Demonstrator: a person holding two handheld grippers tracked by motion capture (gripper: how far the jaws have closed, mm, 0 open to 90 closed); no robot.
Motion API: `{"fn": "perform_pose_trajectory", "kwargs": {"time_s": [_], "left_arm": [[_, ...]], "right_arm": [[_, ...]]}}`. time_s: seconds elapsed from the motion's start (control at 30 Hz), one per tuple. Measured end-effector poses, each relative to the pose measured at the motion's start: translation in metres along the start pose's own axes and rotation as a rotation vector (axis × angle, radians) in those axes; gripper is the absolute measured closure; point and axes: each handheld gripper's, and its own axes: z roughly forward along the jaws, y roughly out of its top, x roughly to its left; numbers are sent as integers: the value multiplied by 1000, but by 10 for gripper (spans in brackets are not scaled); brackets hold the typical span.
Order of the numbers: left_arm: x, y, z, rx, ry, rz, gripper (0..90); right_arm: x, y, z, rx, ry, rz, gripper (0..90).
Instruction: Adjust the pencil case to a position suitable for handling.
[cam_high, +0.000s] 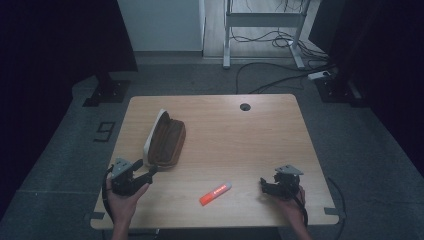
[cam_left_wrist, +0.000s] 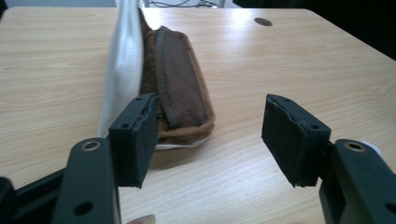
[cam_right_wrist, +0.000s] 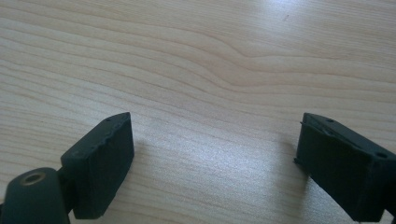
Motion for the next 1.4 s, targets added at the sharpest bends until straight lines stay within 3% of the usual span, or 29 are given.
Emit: {"fn": "perform_pose_trajectory", "kwargs": {"time_s": [0.53, 0.8, 1.4], "left_arm": [[26, 1, 8, 22, 56, -36, 353], [35, 7, 28, 49, 80, -32, 334], [51, 7, 59, 81, 84, -52, 294]], "right_arm": [[0, 0, 0, -1, -2, 1, 113], [0, 0, 0, -1, -2, 1, 113], [0, 0, 0, -1, -2, 1, 113]]}}
